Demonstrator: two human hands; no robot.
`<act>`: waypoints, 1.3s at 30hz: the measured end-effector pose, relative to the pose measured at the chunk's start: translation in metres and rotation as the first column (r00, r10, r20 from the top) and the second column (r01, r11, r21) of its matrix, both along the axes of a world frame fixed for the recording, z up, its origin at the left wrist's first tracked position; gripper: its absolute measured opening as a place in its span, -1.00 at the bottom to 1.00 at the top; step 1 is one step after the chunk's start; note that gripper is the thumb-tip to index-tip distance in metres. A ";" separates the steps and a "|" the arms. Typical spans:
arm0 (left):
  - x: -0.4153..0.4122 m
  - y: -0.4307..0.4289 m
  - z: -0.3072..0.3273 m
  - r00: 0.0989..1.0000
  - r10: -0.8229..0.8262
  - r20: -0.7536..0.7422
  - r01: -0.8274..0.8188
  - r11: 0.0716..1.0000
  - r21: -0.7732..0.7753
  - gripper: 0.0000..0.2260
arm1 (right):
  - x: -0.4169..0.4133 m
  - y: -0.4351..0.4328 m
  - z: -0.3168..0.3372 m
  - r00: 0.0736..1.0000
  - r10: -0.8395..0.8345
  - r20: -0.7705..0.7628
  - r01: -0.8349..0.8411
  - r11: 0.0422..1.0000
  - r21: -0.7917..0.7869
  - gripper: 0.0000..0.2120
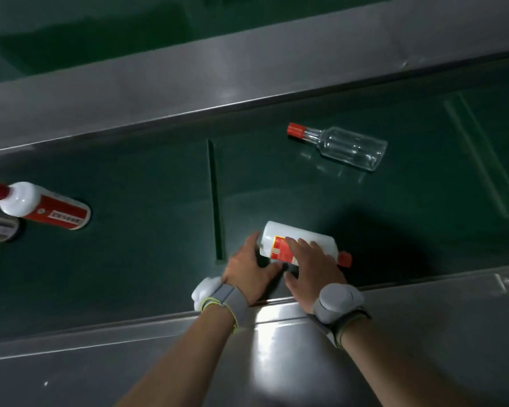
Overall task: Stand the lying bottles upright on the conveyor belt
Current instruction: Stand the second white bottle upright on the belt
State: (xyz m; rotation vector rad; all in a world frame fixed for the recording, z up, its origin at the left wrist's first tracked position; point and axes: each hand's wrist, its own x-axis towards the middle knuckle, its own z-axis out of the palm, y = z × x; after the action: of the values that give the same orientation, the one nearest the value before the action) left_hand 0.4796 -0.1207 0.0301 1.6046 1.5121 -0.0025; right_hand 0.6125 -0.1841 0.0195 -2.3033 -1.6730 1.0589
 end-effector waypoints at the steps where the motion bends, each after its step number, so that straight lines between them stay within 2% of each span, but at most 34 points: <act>1: 0.005 0.000 -0.001 1.000 0.001 0.008 -0.001 1.000 0.003 -0.32 | 0.004 0.002 -0.001 1.000 -0.003 -0.004 0.003 1.000 -0.003 -0.38; 6: 0.018 0.008 -0.007 0.999 -0.023 -0.030 0.024 0.999 0.043 -0.33 | 0.013 0.004 -0.008 1.000 0.008 0.028 -0.007 0.999 -0.034 -0.37; 10: 0.020 0.014 -0.012 0.974 -0.211 -0.087 0.222 0.965 0.141 -0.32 | 0.012 0.004 -0.008 0.993 0.034 0.117 -0.029 0.999 -0.044 -0.39; 15: 0.028 0.019 -0.023 0.859 -0.456 -0.233 0.489 0.866 0.106 -0.33 | 0.018 -0.002 -0.009 0.979 0.039 0.202 -0.018 0.994 -0.107 -0.38; 18: 0.032 0.022 -0.029 0.803 -0.530 -0.274 0.571 0.815 0.095 -0.32 | 0.028 -0.002 -0.010 0.982 -0.043 0.186 0.077 0.981 -0.178 -0.32; 23: 0.041 0.031 -0.037 0.786 -0.544 -0.294 0.592 0.798 0.108 -0.35 | 0.031 0.002 -0.018 0.981 -0.148 0.123 0.174 0.957 -0.231 -0.22; 29: 0.043 0.036 -0.047 0.801 -0.524 -0.290 0.570 0.815 0.104 -0.22 | 0.027 0.009 -0.033 0.964 -0.172 0.205 0.206 0.965 -0.161 -0.20; 35: 0.043 0.034 -0.055 0.816 -0.497 -0.296 0.554 0.819 0.153 -0.29 | 0.026 0.011 -0.040 0.955 -0.167 0.246 0.209 0.966 -0.155 -0.17; 39: 0.040 0.029 -0.056 0.802 -0.500 -0.328 0.577 0.790 0.206 -0.33 | 0.021 0.010 -0.043 0.943 -0.153 0.294 0.216 0.957 -0.194 -0.09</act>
State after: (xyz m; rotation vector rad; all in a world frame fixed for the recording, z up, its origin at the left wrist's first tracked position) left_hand 0.5193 -0.0916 -0.0261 2.3232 1.2141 -0.3351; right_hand 0.6332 -0.1741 -0.0231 -2.8046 -1.4410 0.9664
